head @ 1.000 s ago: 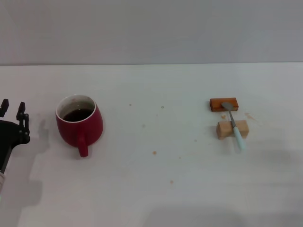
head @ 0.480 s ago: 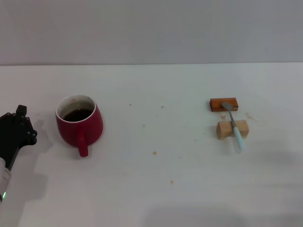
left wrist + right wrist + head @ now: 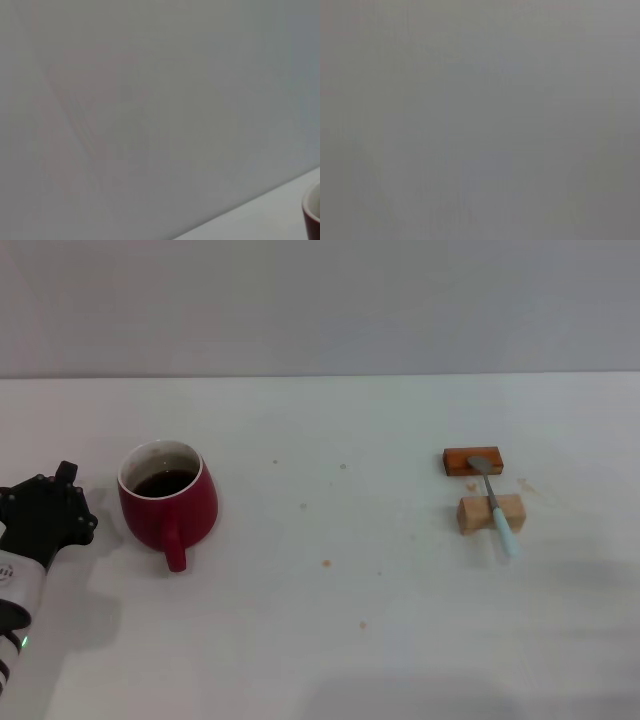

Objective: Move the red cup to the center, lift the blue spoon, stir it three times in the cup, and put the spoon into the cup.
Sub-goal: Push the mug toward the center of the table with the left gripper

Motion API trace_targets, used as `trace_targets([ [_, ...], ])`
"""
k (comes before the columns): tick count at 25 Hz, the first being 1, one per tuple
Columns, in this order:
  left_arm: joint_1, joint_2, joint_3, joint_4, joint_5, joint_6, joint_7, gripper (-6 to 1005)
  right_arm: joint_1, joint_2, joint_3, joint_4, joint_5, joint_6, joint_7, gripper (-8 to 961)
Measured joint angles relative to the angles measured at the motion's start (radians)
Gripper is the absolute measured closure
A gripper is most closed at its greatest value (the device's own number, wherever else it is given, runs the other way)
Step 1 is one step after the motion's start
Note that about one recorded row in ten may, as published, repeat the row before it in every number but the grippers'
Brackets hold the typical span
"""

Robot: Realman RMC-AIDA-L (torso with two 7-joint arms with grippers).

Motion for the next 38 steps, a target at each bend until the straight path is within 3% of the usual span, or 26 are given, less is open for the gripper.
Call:
trace_targets([
  [7,-0.026,0.000,0.037,0.004,0.001,-0.038,0.065,982,-0.004,0.001,-0.001,0.000,-0.004,-0.011,0.010,343],
  [38,-0.126,-0.005,0.268,0.011,0.003,-0.067,0.068,949,-0.007,0.000,-0.015,0.001,-0.006,-0.025,0.021,342],
])
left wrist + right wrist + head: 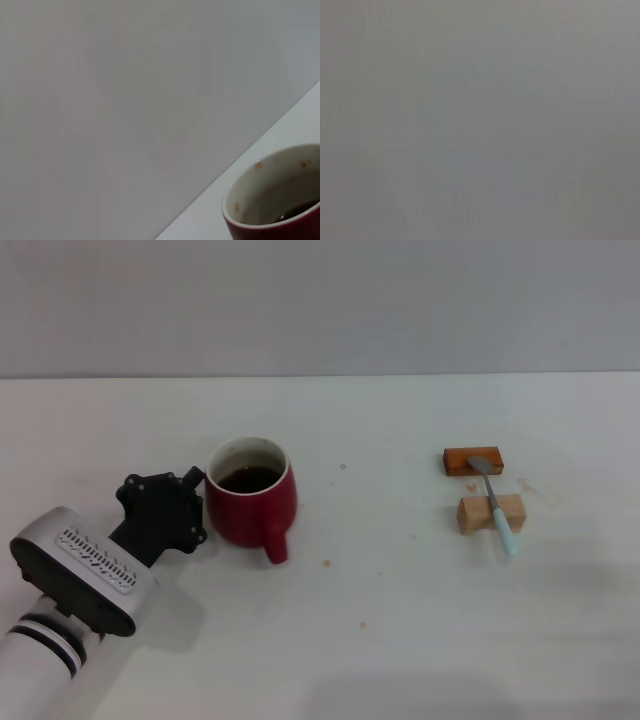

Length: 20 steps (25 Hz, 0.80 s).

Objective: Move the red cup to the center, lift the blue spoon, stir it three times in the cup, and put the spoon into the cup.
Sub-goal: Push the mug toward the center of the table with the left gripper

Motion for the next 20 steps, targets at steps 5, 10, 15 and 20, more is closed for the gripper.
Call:
trace_targets([
  [5,-0.003,0.000,0.023,-0.019,0.000,0.000,0.000,944,0.000,0.000,-0.010,0.001,0.003,0.000,0.000,343],
  [10,-0.011,0.000,0.042,-0.025,0.000,0.000,0.000,939,0.000,0.000,-0.012,0.002,0.005,-0.002,0.000,343],
  [15,-0.018,-0.001,0.062,-0.033,0.000,0.001,-0.007,934,-0.001,0.000,-0.012,0.002,0.006,-0.002,0.000,342],
  [20,-0.031,-0.001,0.092,-0.043,0.000,0.000,-0.008,928,-0.002,0.000,-0.012,0.002,0.006,-0.002,0.000,343],
])
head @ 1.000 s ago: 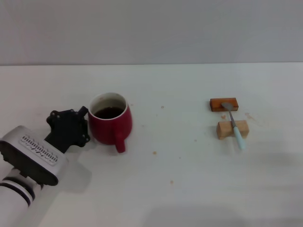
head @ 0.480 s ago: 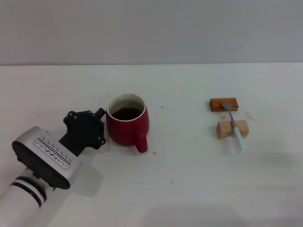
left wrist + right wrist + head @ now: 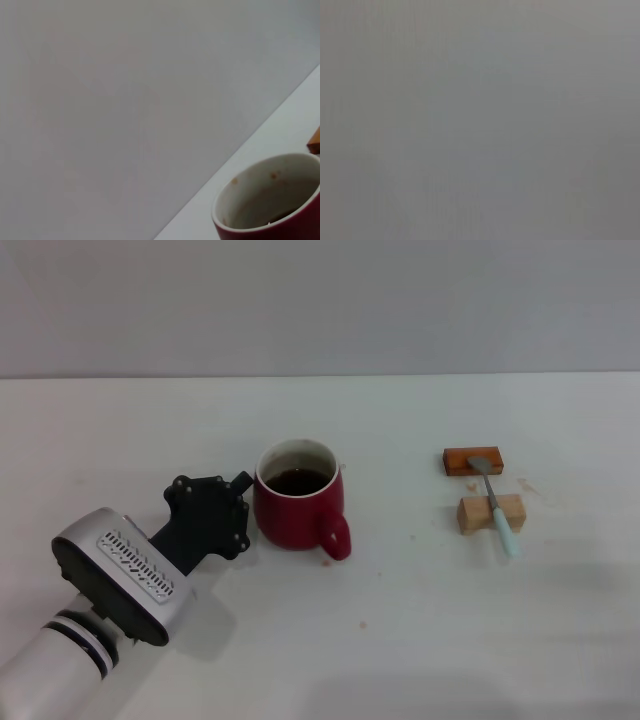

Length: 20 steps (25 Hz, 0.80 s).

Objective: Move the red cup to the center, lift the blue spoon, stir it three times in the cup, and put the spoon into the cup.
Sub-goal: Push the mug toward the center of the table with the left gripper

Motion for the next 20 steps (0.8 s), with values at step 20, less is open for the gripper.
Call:
trace_targets([
  [20,-0.010,0.003,0.007,0.007,-0.007,-0.026,0.006,907,-0.004,-0.001,0.000,0.003,-0.002,-0.001,0.000,342],
])
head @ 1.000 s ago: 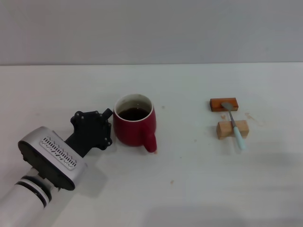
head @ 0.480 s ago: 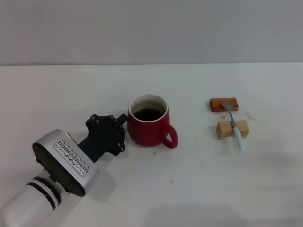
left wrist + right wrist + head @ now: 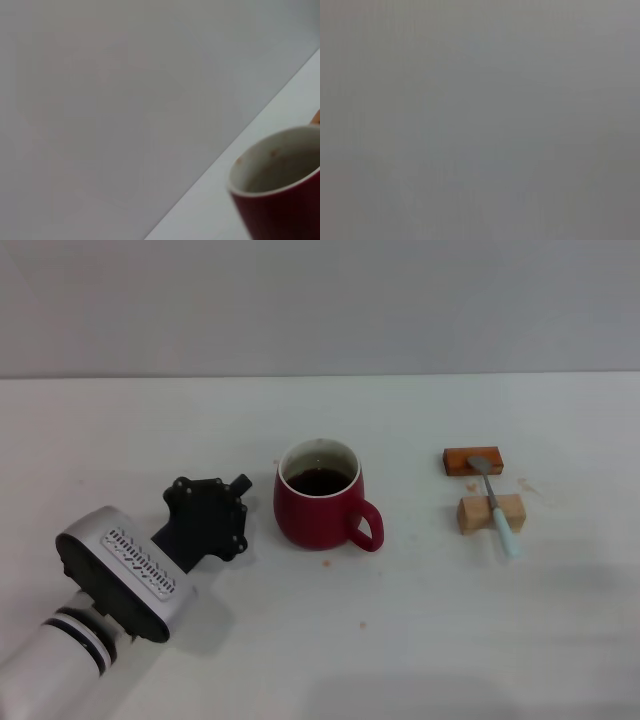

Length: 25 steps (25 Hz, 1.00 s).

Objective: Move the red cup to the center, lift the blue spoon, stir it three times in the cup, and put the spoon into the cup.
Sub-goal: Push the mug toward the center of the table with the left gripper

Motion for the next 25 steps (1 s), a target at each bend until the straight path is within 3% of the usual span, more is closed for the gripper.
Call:
trace_targets([
  [11,-0.030,-0.001,-0.009,0.008,0.006,-0.030,0.001,896,-0.003,0.000,0.000,0.002,0.002,0.000,0.000,343],
  [25,-0.052,-0.003,0.047,-0.040,0.007,-0.030,0.001,881,-0.003,0.000,0.000,0.002,0.002,0.000,0.000,343],
])
